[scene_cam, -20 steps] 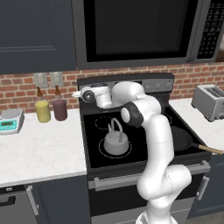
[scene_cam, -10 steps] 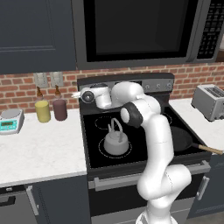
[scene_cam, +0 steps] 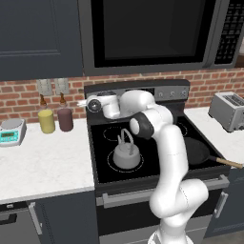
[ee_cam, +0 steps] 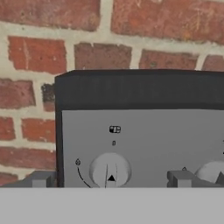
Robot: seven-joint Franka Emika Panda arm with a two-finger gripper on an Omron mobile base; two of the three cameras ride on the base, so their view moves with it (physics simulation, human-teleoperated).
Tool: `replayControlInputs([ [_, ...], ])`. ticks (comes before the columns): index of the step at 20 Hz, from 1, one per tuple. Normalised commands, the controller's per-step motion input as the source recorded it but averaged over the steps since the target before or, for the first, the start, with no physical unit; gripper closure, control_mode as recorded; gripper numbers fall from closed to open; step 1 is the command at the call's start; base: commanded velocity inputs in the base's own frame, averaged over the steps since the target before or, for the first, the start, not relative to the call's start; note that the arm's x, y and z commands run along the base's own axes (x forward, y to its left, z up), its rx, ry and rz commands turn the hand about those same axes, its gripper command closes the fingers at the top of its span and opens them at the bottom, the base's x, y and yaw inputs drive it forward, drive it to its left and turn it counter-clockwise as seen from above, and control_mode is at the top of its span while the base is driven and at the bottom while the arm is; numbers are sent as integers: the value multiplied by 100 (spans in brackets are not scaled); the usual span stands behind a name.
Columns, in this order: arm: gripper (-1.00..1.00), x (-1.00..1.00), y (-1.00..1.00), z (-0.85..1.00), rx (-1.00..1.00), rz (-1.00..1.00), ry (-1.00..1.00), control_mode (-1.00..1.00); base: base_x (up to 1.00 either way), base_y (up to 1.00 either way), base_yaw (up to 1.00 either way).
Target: Pick the kettle from the counter and place it on a stove burner. Then turn the burner on.
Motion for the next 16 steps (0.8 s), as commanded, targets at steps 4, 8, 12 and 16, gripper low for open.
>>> replayControlInputs([
  [4, -100, 16, 0, -2, 0, 0, 0, -100, 0, 0, 0],
  [8, -100, 12, 0, -2, 0, 0, 0, -100, 0, 0, 0],
  [12, -100, 2, 0, 0, 0, 0, 0, -100, 0, 0, 0],
  [16, -100, 0, 0, 0, 0, 0, 0, -100, 0, 0, 0],
])
